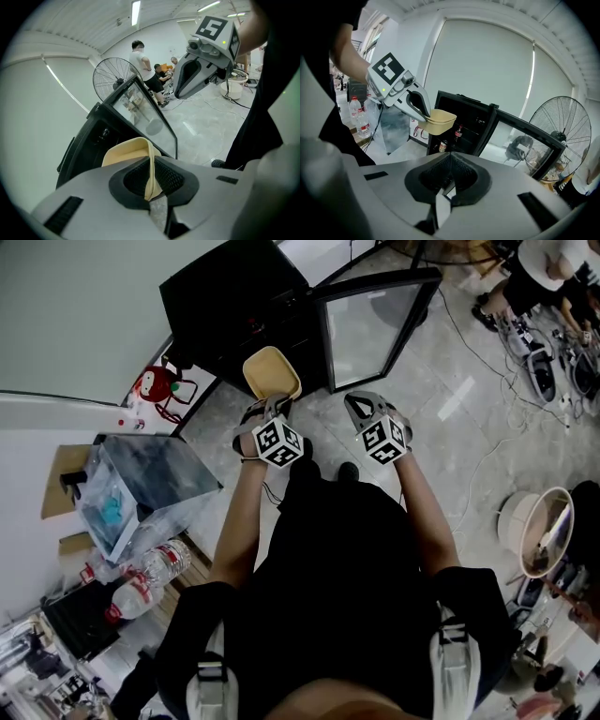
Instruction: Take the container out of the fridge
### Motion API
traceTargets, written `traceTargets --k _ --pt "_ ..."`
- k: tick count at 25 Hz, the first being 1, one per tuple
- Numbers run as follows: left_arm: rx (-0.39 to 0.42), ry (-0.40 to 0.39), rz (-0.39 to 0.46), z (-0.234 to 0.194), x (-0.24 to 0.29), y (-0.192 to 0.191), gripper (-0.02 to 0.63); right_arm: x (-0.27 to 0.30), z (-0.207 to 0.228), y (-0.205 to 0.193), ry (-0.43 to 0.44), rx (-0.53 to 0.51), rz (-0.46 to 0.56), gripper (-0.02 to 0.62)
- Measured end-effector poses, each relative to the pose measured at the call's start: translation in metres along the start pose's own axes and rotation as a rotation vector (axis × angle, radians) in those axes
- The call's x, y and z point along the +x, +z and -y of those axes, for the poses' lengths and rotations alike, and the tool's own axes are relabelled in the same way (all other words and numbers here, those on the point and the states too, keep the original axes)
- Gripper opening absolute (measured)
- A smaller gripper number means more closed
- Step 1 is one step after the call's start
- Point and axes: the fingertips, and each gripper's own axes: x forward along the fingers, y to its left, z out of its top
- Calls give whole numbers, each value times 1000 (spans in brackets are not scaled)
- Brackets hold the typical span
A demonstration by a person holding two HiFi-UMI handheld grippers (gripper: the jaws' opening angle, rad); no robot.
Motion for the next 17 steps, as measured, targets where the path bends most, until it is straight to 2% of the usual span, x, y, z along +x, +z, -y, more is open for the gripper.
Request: traceTargets --k 17 --pt "-8 2 -5 25 -9 7 43 -22 -10 -16 5 -5 -3 -2"
